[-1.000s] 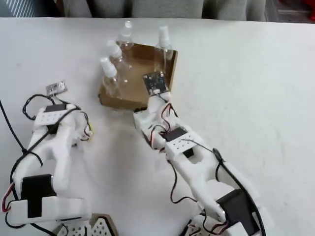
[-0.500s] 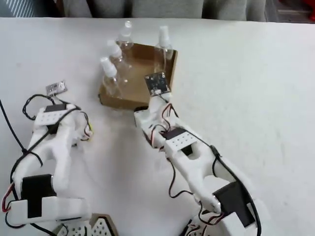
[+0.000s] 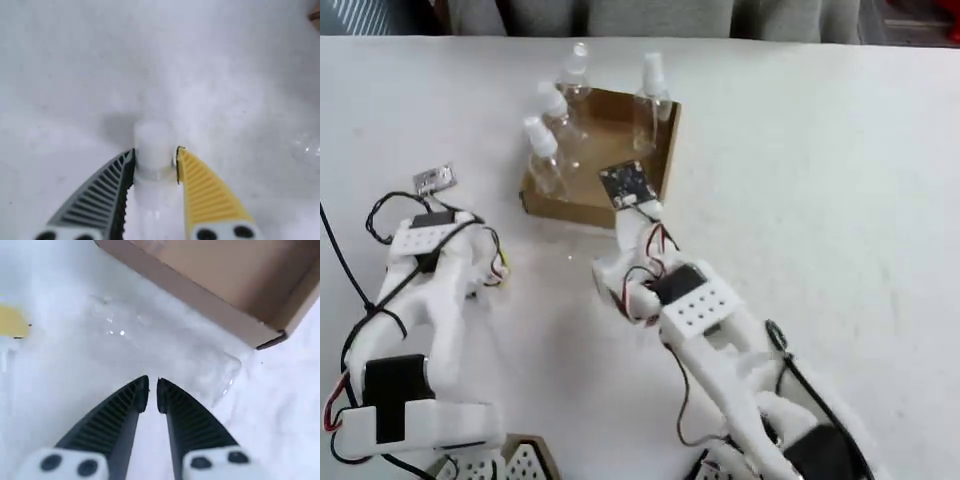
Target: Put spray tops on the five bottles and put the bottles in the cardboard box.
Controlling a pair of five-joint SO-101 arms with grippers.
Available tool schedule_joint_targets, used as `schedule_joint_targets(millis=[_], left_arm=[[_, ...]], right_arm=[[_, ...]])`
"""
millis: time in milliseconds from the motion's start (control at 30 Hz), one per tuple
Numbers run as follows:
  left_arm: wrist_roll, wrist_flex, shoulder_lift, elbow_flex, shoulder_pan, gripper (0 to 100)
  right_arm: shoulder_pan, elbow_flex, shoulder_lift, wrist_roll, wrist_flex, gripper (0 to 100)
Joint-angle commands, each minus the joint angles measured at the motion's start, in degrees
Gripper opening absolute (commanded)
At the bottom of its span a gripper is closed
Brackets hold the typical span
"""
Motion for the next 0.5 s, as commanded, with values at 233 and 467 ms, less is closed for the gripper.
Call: schedule_joint_targets(millis=[233, 467], left_arm=[[-2.4, -2.5, -0.1, -1.8, -1.4, 2], [-2.5, -5.1, -0.3, -0.4, -2.1, 2]], right_arm=[[-2.6, -1.5, -9.6, 39.9, 5.1, 5.0], [-4.4, -8.7, 3.4, 46.0, 3.7, 10.2]])
